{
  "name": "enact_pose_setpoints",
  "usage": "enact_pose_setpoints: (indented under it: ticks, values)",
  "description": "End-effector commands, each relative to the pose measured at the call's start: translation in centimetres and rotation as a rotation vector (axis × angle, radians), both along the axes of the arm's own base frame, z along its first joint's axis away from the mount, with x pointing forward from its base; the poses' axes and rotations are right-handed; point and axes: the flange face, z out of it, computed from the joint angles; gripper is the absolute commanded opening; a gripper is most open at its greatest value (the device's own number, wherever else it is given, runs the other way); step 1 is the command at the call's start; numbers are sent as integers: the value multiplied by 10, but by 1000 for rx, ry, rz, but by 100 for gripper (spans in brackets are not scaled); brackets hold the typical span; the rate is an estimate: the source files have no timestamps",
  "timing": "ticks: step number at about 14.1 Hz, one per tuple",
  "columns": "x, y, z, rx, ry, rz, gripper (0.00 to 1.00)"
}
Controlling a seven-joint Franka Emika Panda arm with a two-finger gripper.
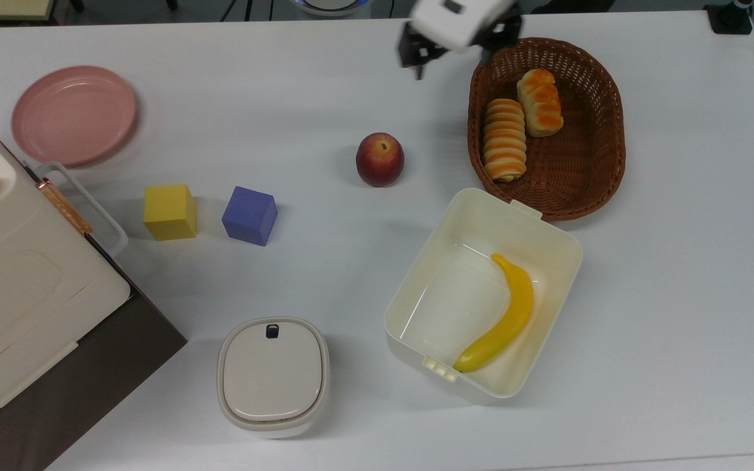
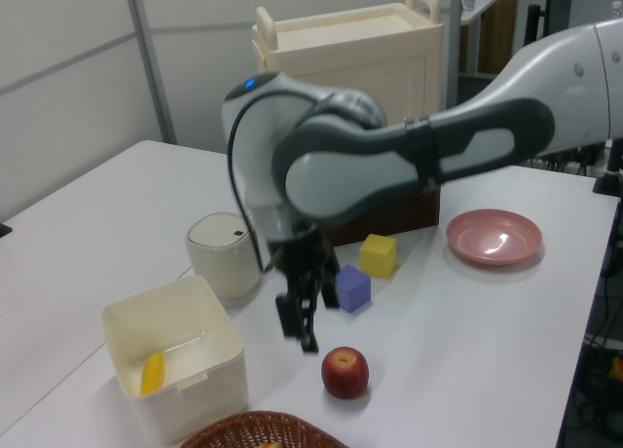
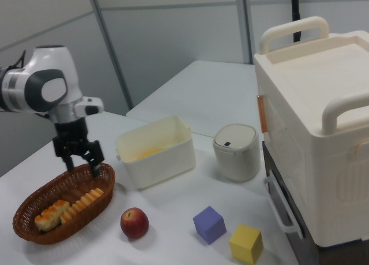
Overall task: Put the bread on the table
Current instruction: 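Lower the gripper over the bread roll in the wicker basket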
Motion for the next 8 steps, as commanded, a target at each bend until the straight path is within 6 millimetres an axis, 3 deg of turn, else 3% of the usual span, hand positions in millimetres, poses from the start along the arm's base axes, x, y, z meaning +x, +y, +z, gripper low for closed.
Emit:
enact_pose_setpoints:
  ticks: [1, 3, 8]
  values:
    - [-10, 38, -29, 56, 69, -6, 100]
    - [-15, 54, -43, 97, 120, -5, 100]
    - [-39, 103, -104, 69, 233, 18, 100]
